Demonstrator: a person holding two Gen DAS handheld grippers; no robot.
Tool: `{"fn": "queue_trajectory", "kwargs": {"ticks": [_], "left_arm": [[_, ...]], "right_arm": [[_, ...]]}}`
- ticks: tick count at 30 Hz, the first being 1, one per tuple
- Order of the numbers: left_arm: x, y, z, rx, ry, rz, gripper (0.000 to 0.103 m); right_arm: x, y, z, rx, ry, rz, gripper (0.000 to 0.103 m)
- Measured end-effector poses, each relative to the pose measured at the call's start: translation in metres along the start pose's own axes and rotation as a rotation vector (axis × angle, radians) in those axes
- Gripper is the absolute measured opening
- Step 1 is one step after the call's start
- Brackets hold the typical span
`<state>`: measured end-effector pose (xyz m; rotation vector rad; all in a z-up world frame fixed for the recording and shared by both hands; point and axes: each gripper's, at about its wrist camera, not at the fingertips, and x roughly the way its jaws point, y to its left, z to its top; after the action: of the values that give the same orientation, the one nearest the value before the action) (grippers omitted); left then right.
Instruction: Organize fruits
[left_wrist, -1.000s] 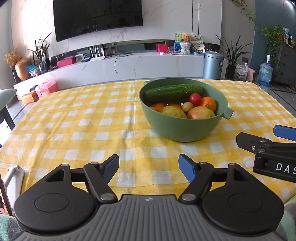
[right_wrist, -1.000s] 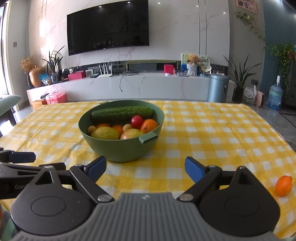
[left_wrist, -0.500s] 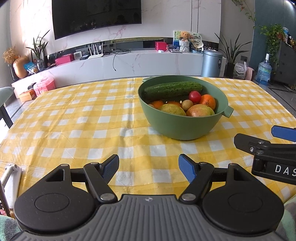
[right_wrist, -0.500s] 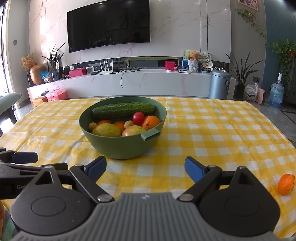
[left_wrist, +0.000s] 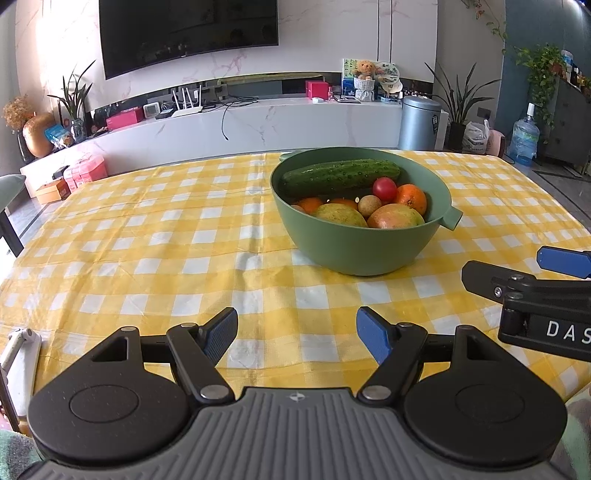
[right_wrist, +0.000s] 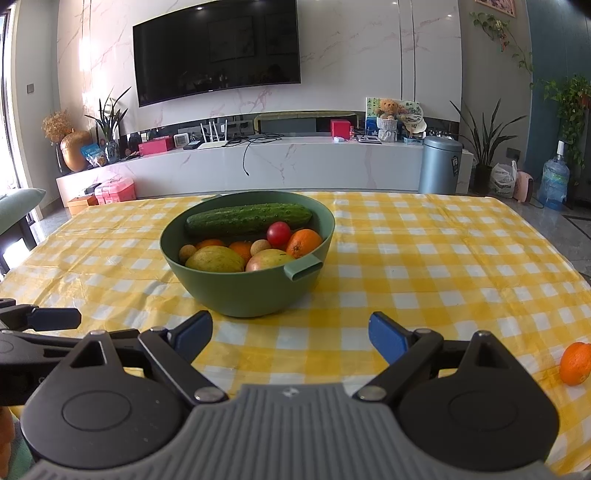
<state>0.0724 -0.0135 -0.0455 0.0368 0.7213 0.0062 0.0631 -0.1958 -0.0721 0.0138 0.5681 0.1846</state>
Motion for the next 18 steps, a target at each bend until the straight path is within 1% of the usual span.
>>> {"fn": "queue_trajectory", "kwargs": {"ticks": [18], "left_arm": [[0.0005, -0.0016, -0.0001, 0.005, 0.004, -0.002, 0.086]], "right_arm": [[0.0012, 0.0007, 0.0007, 0.005, 0.007, 0.003, 0.088]]}}
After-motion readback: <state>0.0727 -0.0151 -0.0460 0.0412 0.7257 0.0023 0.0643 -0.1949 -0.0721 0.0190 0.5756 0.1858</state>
